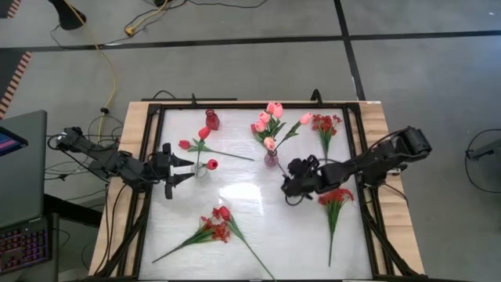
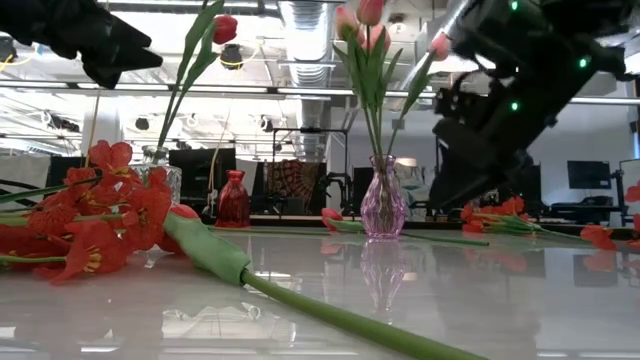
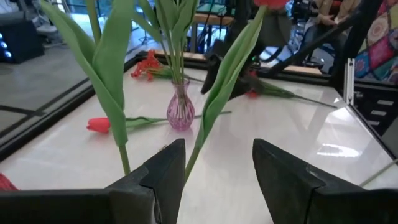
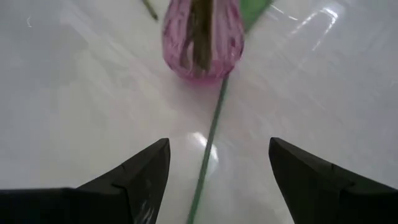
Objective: Sort flowers into vase by color
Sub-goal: Put the red tulip into the transparent vase
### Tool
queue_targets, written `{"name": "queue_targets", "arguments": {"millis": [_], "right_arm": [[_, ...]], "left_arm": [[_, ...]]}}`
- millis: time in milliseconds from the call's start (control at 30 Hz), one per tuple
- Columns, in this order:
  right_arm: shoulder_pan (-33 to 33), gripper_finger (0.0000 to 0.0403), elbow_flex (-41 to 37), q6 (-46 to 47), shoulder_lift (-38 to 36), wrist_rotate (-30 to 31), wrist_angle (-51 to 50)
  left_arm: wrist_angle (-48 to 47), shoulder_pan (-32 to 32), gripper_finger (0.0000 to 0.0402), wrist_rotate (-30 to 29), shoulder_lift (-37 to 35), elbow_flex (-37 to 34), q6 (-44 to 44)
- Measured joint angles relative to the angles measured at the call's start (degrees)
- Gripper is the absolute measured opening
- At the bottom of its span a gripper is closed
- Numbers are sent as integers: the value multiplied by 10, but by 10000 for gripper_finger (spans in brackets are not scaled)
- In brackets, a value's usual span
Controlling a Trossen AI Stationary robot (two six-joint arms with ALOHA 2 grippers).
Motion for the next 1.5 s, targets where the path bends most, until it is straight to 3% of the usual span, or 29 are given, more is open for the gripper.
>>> {"name": "queue_targets", "arguments": {"millis": [300, 500, 633, 867, 933, 1167, 1300, 1500], "right_arm": [[-24, 301, -38, -48, 57, -9, 134], [-34, 284, -37, -29, 101, -2, 142], [-37, 226, -37, -13, 112, -5, 135], [-39, 52, -36, 42, 109, -4, 80], [-40, 20, -36, 43, 109, 0, 78], [-52, 17, -36, 54, 84, 38, 47], [-71, 17, -40, 63, 39, 76, -13], [-89, 17, -51, 68, -43, 121, -49]], "left_arm": [[6, 0, 175, -1, 0, 0, -4], [8, 0, 175, -1, 0, 0, -4], [4, 0, 175, 11, 0, 0, -4], [2, 0, 175, 10, 0, 0, 11], [2, 0, 175, 10, 0, 0, 11], [2, 0, 175, 9, -2, 0, 21], [-13, 0, 175, -5, -13, 21, 24], [-36, 0, 175, 31, -40, 55, 45]]}}
